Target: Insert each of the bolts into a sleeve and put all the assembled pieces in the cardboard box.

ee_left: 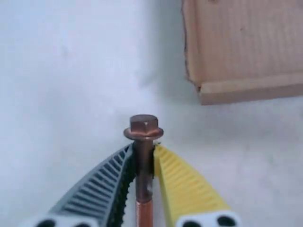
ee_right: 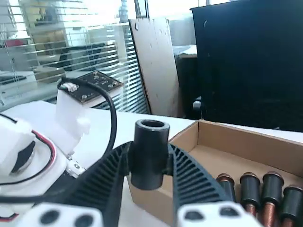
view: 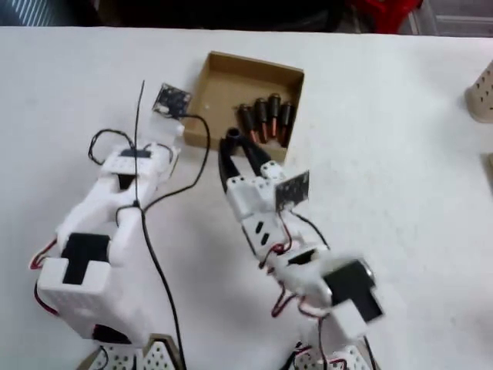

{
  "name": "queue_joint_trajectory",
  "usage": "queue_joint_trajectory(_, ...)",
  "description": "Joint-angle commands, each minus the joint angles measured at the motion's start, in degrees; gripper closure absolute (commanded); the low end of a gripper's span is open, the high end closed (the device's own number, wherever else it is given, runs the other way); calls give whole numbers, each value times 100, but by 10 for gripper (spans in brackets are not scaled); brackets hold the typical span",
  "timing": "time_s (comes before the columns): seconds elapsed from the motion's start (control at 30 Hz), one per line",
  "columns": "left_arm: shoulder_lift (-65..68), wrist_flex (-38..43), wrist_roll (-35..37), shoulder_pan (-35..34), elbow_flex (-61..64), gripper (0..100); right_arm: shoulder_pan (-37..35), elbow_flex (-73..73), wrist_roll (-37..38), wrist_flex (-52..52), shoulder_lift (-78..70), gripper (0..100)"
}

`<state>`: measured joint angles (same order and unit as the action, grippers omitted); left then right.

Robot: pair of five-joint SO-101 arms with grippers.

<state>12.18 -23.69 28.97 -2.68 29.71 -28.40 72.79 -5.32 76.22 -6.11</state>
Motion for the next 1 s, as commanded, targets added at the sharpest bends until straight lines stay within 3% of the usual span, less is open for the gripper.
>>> queue_joint_trajectory(0.0,-400,185,-53,127,-44,975,48,0,-9,1516,-778,983)
queue_joint_trajectory(0.13,-400,193,-53,127,-44,976,-4,246,-9,2079,-1121,983)
queue_joint_trajectory(0.57,-400,193,-53,127,-53,976,-127,2286,-9,2088,-127,983)
queue_joint_trajectory(0.8,-532,149,-26,136,-35,976,-303,2312,-9,1578,40,983)
queue_joint_trajectory(0.97,-1473,193,-18,171,527,976,-426,2295,-9,1481,-66,983)
